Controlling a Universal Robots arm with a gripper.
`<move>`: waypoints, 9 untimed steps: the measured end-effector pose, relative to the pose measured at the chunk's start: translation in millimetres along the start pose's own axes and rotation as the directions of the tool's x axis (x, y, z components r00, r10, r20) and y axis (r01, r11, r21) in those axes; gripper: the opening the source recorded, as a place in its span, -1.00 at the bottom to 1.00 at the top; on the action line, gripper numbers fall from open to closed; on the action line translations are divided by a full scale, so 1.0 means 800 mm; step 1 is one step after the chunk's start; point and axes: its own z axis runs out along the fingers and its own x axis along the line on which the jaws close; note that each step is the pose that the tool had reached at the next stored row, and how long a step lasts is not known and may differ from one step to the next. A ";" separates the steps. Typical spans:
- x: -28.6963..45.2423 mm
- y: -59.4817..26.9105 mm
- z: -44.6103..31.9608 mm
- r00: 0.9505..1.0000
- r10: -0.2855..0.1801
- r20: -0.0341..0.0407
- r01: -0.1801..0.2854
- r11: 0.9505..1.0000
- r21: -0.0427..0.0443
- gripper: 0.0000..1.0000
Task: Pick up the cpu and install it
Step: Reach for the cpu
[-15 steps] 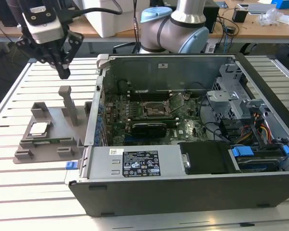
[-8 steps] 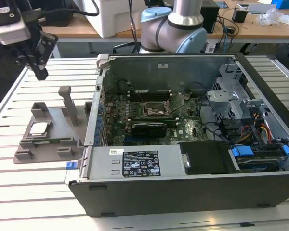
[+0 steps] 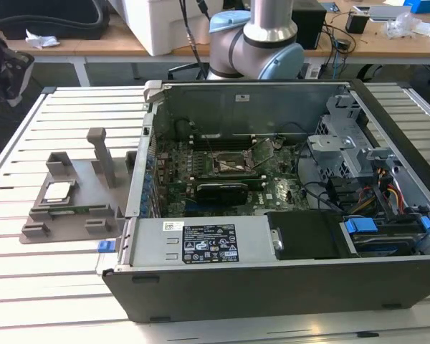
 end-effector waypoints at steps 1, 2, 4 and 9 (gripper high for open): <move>0.0058 0.000 -0.0001 1.000 0.000 0.000 0.000 1.000 0.000 -0.79; 0.0166 0.002 0.0000 1.000 0.000 0.000 0.000 1.000 0.002 -0.79; 0.0263 0.012 0.0006 1.000 -0.002 0.000 0.002 1.000 0.005 -0.79; 0.0337 0.019 0.0010 1.000 -0.004 0.000 0.004 1.000 0.005 -0.79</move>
